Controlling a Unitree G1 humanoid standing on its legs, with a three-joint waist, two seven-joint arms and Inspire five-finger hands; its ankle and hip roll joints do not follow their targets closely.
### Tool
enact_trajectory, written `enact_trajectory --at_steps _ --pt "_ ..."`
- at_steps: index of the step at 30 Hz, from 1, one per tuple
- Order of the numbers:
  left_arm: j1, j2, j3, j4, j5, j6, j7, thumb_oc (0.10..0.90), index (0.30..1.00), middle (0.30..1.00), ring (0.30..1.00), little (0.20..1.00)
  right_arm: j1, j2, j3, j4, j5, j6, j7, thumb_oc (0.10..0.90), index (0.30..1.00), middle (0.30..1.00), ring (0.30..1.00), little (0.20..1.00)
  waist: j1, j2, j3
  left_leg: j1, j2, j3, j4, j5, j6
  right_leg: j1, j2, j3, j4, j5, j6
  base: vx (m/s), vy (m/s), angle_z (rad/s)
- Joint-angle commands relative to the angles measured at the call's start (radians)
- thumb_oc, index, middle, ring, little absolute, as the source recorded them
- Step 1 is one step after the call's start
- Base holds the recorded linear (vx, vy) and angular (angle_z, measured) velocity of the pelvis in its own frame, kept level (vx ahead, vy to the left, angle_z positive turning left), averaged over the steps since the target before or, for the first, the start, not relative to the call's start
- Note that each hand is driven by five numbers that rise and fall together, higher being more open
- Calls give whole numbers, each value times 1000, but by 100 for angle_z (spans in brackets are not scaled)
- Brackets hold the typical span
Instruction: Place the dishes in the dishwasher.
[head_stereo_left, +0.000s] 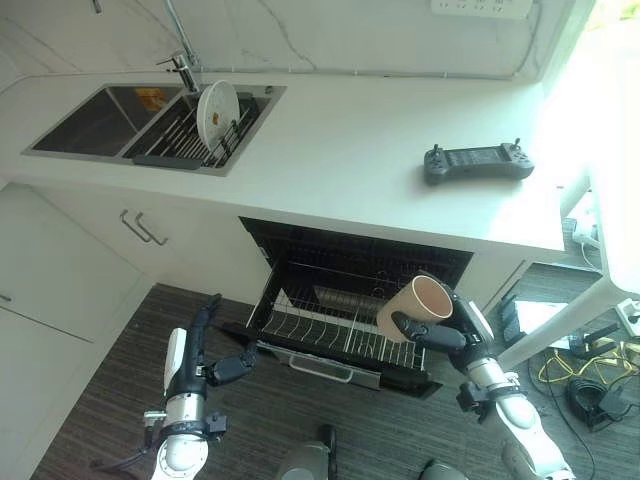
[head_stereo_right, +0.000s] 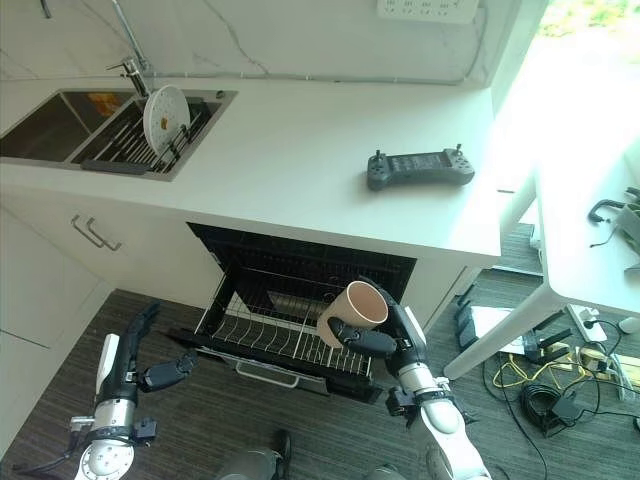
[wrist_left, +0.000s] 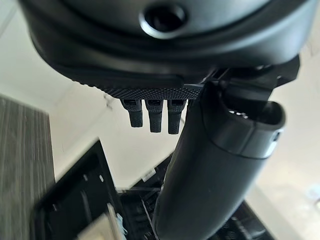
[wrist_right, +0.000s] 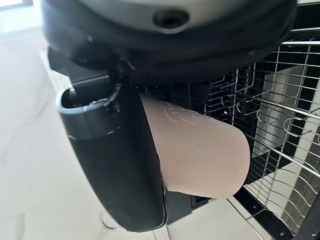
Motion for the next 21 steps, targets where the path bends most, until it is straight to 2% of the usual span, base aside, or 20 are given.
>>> enact_trajectory --at_steps 1,9,16,21 --pt "-70 83 59 -69 89 -114 67 800 900 900 900 900 -127 7 -2 -65 -57 -95 9 400 300 300 300 300 2 -12 -7 10 20 3 60 -180 14 22 3 -18 -32 -88 -11 2 71 15" --pt "-90 132 17 -62 226 -143 80 800 900 900 900 900 -211 -4 6 44 -99 -78 -16 400 300 300 300 300 31 6 25 -20 7 -9 60 -162 18 9 -16 -33 -32 -73 -6 18 50 12" --pt "-129 175 -18 -73 266 -166 77 800 900 900 900 900 -330 -28 13 145 -148 -10 -58 400 300 300 300 300 62 19 58 -44 -8 -25 60 -152 26 -7 -27 -30 -32 -56 2 30 42 4" --pt "-160 200 -37 -83 296 -187 81 800 900 900 900 900 -403 -44 6 223 -190 13 -59 400 300 300 300 300 75 28 88 -66 -16 -34 60 -144 31 -25 -33 -28 -32 -41 6 -3 36 4"
